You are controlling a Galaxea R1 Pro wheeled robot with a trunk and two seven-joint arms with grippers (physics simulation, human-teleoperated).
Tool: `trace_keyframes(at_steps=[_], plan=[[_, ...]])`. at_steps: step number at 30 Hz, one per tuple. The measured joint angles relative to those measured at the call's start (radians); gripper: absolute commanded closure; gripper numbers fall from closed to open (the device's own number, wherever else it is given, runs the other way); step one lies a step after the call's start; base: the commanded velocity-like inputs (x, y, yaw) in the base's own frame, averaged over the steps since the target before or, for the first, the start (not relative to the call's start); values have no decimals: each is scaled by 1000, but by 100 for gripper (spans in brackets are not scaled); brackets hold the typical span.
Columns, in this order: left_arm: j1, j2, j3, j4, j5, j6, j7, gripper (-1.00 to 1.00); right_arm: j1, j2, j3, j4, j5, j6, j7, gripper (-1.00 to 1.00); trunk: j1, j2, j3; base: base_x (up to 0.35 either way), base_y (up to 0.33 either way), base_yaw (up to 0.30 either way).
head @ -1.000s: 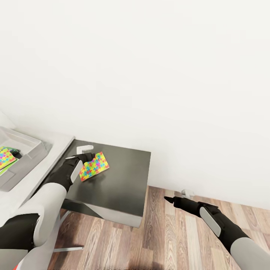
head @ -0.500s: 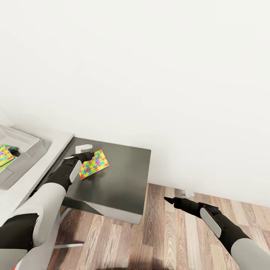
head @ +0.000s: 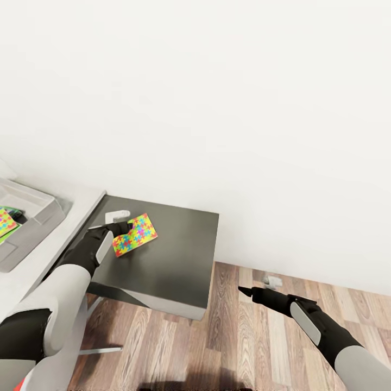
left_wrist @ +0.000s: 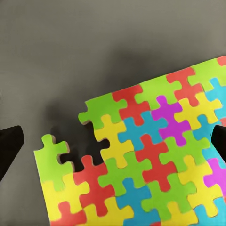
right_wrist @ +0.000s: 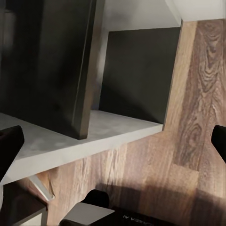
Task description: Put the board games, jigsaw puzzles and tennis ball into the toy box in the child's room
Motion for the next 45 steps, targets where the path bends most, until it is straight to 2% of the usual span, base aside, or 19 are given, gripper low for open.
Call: trace_keyframes(at_steps=[11,20,31,45], plan=[[-3,15,1,0,1,3,0,-100,0,1,-1,37,7,-4,-4,-100,0,0,-18,0,0,0],[-3,9,-1,-10,1,1,-1,-100,0,1,-1,44,5,-4,5,-100,0,0,-33,0,0,0],[-1,5,-8,-80,0,-2,0,-100,0,1,0,44,9,-3,6,-100,0,0,-51,0,0,0],[0,4,-9,-90,-1,-2,0,-100,0,3,1,45,10,-3,6,-100,0,0,-74,0,0,0]])
